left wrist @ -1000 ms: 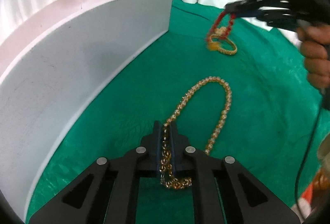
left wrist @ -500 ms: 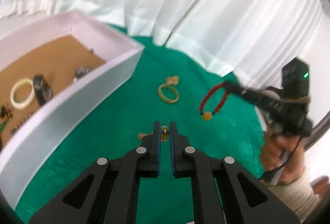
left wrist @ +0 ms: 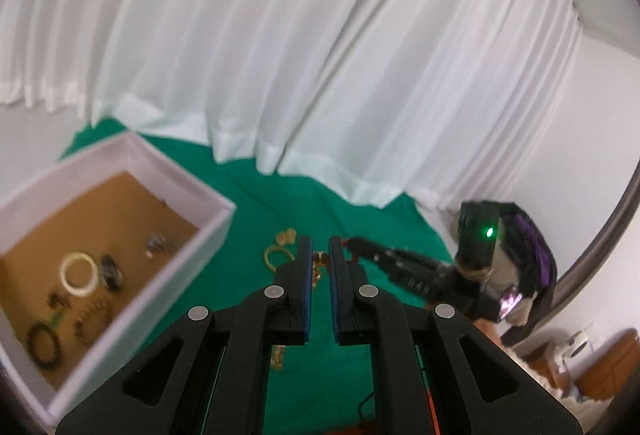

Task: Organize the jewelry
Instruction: 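Carry the necklace and red bracelet into the white box and open both tools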

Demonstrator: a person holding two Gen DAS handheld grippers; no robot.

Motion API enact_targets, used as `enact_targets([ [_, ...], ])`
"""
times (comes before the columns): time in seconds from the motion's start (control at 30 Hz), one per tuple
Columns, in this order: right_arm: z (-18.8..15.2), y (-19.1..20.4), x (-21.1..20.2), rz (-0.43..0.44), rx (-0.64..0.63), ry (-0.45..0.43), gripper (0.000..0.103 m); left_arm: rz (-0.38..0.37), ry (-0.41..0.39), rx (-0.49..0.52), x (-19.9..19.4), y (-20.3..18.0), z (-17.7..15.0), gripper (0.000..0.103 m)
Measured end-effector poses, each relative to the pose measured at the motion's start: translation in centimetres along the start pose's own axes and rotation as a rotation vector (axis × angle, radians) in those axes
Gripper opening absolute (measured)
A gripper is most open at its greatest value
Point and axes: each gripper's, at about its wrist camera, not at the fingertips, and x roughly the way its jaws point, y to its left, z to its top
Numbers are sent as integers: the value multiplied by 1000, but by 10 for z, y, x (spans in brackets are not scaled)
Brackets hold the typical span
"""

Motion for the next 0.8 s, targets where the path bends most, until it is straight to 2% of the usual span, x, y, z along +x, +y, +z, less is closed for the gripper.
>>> enact_targets([
  [0.17, 20, 21, 5, 35, -33, -10, 10, 44, -49, -1, -36, 13, 27, 5],
  [0.47, 56, 69, 44, 99, -107, -4, 10, 225, -161, -55, -76, 79, 58, 5],
  [0.67, 75, 99, 91, 171, -124, 36, 10, 400, -191, -85, -75, 135, 60, 5],
  [0.8, 79, 114, 146, 218, -108, 129, 10, 482, -148, -126, -59, 185, 53, 5],
])
